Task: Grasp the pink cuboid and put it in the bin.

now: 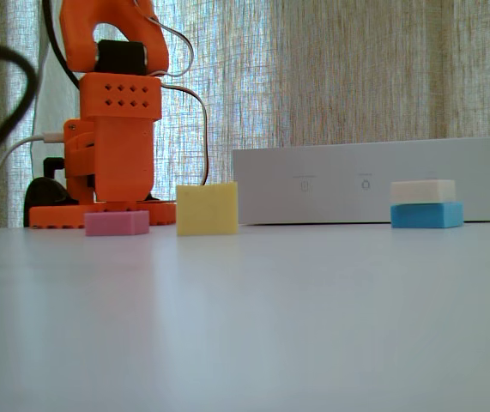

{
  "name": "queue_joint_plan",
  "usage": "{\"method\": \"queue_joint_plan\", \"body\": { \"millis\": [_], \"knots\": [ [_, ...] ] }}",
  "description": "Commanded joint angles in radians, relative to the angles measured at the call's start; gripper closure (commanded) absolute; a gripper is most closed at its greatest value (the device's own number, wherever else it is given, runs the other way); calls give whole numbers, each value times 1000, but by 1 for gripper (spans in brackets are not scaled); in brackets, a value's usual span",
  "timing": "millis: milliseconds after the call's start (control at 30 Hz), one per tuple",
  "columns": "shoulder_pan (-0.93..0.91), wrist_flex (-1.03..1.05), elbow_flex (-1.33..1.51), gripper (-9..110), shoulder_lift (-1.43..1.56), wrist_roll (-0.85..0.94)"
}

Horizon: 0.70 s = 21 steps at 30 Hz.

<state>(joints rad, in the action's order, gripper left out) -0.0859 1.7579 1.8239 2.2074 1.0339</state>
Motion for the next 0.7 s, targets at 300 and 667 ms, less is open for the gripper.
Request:
{"method": "queue_joint_plan", "body": {
  "millis": [300,667],
  "knots": [
    [-175,-176,210,64,-109,109],
    [-213,-262,334,64,-190,141]
  ]
}}
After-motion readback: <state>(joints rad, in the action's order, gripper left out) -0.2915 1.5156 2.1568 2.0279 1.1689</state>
